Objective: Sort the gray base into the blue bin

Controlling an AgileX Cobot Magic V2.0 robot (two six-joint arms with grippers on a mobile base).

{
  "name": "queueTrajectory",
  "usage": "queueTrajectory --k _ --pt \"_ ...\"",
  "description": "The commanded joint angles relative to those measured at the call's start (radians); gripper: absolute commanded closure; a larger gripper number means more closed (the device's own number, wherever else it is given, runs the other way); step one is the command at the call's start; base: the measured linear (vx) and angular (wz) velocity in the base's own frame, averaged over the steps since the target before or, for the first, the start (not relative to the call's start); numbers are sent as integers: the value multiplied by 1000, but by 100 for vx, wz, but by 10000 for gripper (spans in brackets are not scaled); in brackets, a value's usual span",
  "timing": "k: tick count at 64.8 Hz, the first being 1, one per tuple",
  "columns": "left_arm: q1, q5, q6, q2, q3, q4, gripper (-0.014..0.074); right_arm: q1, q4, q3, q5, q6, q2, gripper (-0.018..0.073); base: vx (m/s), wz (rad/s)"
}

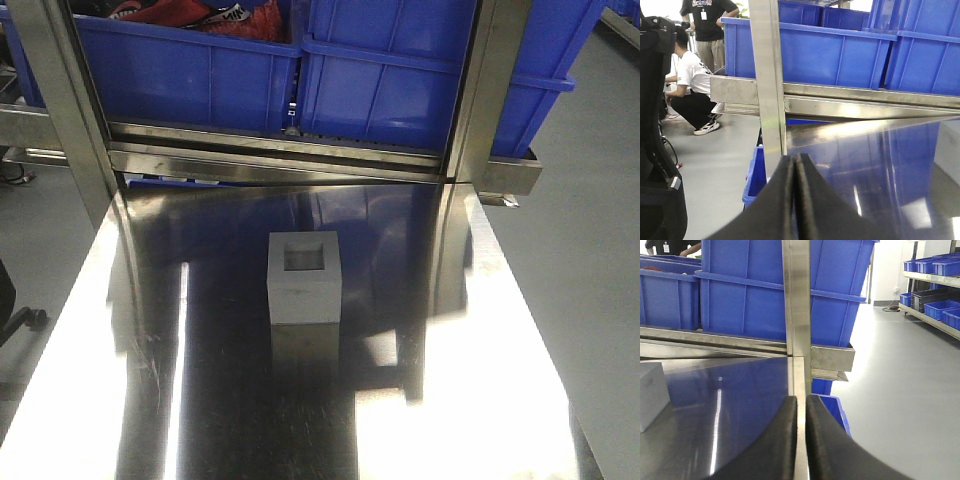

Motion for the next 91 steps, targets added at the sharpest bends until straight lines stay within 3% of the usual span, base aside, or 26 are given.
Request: queueTrajectory --k 1,53,73,81,91 --pt "2 -81 -6 -12 14 -2 602 -4 -6 -4 -80 -7 -9 564 0 0" --pt "2 -87 -6 -12 9 -2 602 -4 -6 -4 -80 -7 -9 564 0 0" --pt "2 -195 -6 -12 -9 -3 602 -4 -6 -4 -80 -7 -9 564 0 0" --pt "2 -137 -3 8 -118 -8 602 -4 -6 -4 -80 -7 -9 564 0 0" --pt "2 73 36 175 -334 -1 602 -4 -6 -4 -80 -7 -9 564 0 0"
